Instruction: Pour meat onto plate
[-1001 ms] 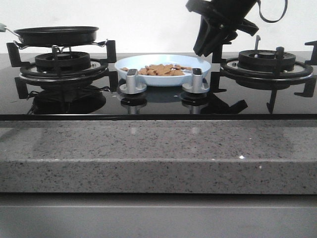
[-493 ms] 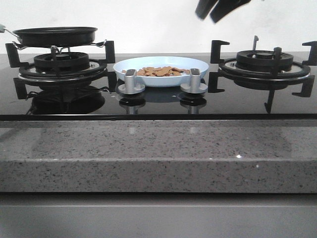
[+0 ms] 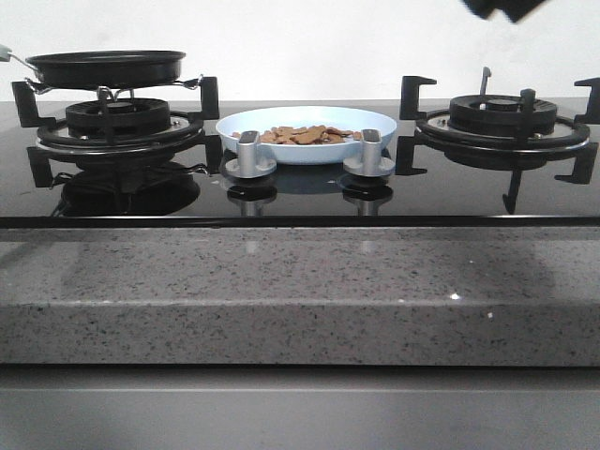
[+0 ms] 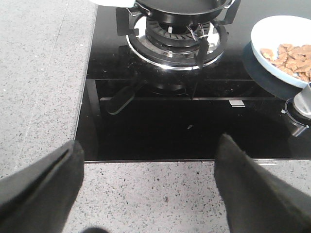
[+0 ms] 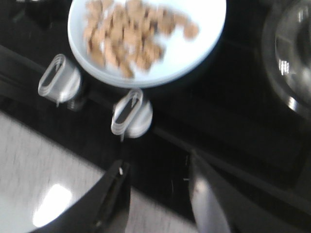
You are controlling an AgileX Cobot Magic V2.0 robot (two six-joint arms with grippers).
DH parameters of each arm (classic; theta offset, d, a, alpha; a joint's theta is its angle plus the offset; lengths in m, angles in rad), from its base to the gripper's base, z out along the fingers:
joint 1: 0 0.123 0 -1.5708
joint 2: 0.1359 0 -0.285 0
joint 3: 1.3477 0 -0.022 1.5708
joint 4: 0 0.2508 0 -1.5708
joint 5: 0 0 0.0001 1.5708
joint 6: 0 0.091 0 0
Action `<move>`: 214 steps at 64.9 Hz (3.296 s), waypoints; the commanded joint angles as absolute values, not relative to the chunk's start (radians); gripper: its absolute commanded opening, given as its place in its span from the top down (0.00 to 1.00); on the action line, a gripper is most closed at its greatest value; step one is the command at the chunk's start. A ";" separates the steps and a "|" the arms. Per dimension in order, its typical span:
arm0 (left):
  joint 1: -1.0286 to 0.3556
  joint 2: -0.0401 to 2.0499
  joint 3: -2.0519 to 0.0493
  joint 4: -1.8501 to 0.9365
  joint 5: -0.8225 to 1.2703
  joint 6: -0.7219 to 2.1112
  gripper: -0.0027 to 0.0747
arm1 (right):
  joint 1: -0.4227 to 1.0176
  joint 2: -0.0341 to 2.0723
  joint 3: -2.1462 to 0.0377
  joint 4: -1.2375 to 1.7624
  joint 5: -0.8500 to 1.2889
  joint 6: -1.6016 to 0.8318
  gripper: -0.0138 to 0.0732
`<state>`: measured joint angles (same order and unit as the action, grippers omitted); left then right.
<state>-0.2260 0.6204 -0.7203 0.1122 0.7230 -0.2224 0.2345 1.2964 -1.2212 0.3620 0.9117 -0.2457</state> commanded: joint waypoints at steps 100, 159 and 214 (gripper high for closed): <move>-0.233 0.620 -0.748 0.114 0.655 -0.231 0.99 | 0.232 0.665 -0.753 0.373 0.843 -0.247 0.92; -0.054 0.144 -0.212 -0.041 0.194 -0.011 0.99 | 0.232 0.665 -0.753 0.373 0.846 -0.247 0.92; -0.044 -0.022 0.009 -0.060 -0.080 -0.039 0.99 | 0.232 0.665 -0.753 0.373 0.847 -0.247 0.92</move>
